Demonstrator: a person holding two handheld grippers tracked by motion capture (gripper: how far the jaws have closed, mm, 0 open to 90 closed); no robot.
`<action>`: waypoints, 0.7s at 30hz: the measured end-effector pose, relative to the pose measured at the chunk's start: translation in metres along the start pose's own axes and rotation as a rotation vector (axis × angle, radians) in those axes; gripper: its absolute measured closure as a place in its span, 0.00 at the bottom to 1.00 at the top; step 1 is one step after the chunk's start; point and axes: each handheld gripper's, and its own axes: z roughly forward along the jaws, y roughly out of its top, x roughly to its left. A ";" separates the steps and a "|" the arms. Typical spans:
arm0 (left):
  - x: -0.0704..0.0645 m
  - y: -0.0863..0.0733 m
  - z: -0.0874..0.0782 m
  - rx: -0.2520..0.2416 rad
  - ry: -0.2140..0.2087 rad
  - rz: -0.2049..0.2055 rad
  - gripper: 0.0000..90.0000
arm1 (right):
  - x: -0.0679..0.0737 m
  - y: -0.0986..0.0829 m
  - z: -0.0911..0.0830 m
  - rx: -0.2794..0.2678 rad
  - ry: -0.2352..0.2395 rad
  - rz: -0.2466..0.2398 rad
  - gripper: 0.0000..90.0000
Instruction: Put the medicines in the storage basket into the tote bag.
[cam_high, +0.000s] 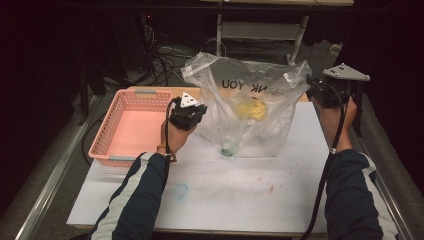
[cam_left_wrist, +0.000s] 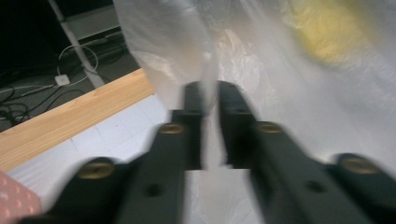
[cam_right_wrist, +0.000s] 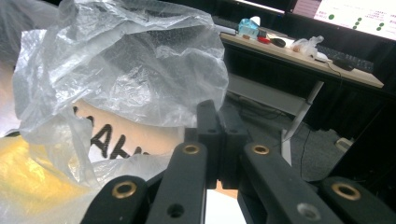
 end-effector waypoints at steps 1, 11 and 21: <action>-0.001 0.001 -0.003 -0.004 -0.006 0.013 0.97 | 0.000 0.000 0.000 -0.001 -0.002 -0.004 1.00; 0.003 0.028 -0.054 -0.128 0.034 0.045 0.97 | -0.001 0.015 -0.005 -0.023 -0.028 -0.031 1.00; 0.010 0.034 -0.067 -0.162 0.088 0.044 0.97 | -0.005 0.032 -0.002 -0.036 -0.048 -0.029 1.00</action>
